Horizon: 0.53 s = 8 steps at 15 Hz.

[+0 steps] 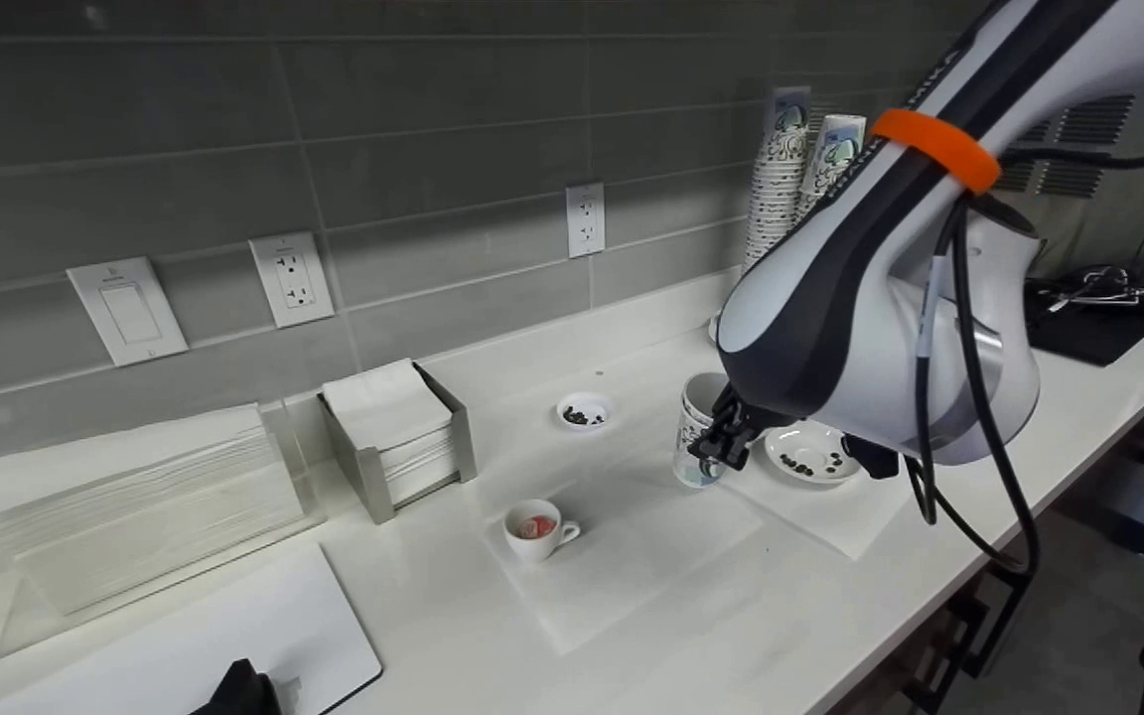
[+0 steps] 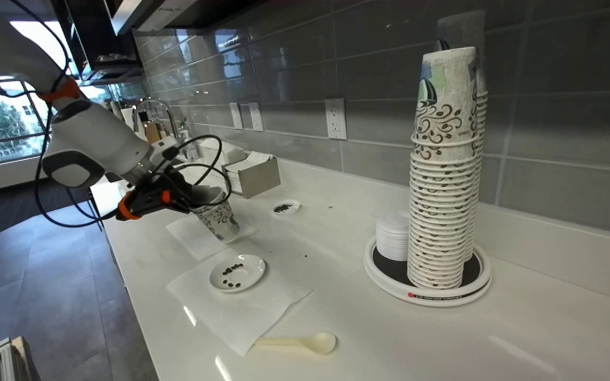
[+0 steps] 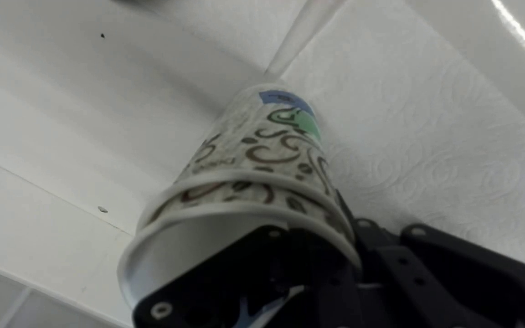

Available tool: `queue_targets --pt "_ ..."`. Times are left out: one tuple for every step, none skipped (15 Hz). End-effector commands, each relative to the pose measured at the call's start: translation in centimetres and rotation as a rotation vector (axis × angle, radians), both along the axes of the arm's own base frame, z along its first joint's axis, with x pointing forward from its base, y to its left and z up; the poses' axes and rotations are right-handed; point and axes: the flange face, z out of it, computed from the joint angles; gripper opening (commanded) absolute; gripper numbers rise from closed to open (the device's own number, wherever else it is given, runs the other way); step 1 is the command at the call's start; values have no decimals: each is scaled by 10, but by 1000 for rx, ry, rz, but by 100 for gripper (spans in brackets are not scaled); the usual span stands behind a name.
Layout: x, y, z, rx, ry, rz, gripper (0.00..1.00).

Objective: Put the left cup in the right cup, then move the cups to the left

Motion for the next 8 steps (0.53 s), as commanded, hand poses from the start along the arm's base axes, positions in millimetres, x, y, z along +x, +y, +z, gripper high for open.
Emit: queue_targets --pt "2 4 -1 2 5 -3 3" --pt "4 6 -2 3 7 -3 3" --pt "6 6 -3 4 8 -5 3" --pt "7 5 -4 4 9 -8 3" --pt "8 5 -4 3 10 -10 3" --pt "8 4 -5 3 11 -11 3" --pt "8 4 -5 3 10 -11 3" --pt "8 4 -5 2 10 -11 3"
